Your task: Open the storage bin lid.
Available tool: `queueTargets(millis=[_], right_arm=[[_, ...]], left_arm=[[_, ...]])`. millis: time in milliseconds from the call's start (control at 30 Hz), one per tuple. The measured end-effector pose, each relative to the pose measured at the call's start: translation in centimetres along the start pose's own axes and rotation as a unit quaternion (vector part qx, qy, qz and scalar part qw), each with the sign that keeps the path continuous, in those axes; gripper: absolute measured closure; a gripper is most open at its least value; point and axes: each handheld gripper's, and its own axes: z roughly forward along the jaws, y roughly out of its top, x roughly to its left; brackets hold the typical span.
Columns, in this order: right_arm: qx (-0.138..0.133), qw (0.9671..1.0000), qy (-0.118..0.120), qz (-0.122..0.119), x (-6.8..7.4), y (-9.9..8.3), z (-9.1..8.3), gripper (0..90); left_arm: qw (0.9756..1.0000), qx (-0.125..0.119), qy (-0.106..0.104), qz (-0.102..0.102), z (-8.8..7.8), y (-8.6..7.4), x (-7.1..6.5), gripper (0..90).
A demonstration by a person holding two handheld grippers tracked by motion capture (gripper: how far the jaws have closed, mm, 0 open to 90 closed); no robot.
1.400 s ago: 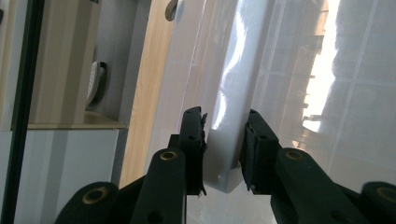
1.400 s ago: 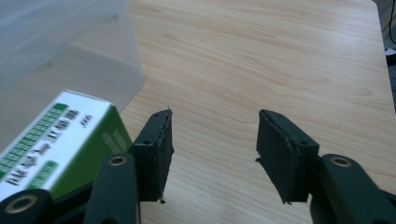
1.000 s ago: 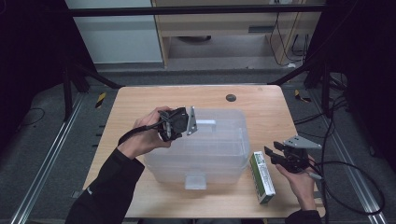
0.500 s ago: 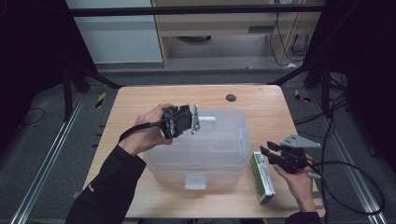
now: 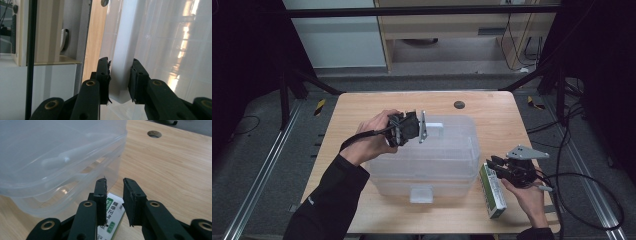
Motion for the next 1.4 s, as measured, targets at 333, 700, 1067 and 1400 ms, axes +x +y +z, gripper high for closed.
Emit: queueTargets(millis=[333, 700, 1067, 1400], right_arm=[[0.005, 0.9996, 0.026, -0.01, 0.6, 0.0, 0.3, 82.1], [-0.002, 0.997, 0.078, -0.007, 1.2, 0.1, 0.5, 90.0], [-0.038, 0.9935, 0.106, -0.013, 2.1, 0.8, 0.4, 90.0], [-0.052, 0.9926, 0.109, -0.009, 2.1, 0.8, 0.3, 90.0]], left_arm=[[0.9973, 0.004, 0.042, -0.06, 0.2, -0.4, 0.7, 71.7], [0.9975, 0.003, 0.035, -0.061, 0.6, -0.5, 1.8, 71.1], [0.9971, -0.004, 0.022, -0.073, 0.9, -0.8, 2.5, 70.5], [0.9967, -0.016, 0.009, -0.079, 0.9, -1.2, 2.6, 65.4]])
